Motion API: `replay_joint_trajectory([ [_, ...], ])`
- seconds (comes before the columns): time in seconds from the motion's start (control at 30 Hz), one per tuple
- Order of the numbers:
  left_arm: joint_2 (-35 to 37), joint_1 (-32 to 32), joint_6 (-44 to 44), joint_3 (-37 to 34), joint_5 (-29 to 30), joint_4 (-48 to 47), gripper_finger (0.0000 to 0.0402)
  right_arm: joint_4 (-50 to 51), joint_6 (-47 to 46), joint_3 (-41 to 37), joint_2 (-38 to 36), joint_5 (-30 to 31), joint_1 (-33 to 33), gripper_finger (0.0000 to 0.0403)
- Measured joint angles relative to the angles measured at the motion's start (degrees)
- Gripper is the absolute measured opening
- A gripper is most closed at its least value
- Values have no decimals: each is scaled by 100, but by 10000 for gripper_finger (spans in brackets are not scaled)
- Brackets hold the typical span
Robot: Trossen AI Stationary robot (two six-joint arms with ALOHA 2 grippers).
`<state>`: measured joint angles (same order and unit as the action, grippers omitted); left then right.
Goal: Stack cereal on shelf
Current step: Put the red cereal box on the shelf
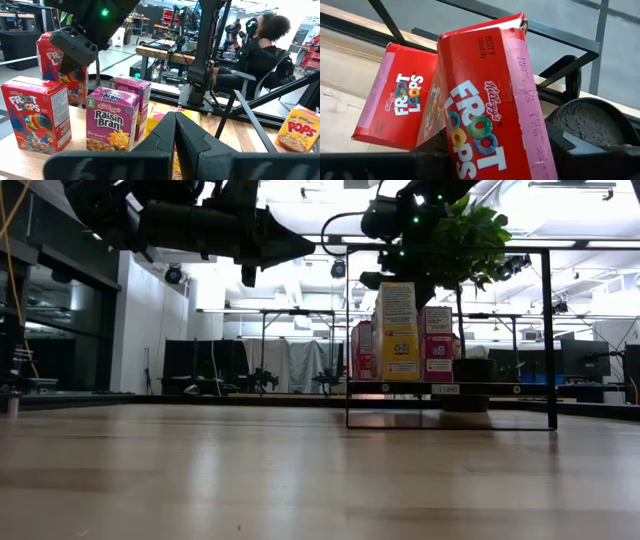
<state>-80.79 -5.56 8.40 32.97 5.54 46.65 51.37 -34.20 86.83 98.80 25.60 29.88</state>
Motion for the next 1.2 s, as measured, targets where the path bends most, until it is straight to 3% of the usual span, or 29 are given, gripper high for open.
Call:
replay_joint_trajectory([
  [0.43,0,0,37,0,0,0,0,-364,85,0,427,-497,144,158],
  [0.77,0,0,44,0,0,-2,0,-358,146,0,446,-480,160,160],
  [1.2,0,0,55,0,0,-4,0,-277,61,0,446,-476,160,248],
])
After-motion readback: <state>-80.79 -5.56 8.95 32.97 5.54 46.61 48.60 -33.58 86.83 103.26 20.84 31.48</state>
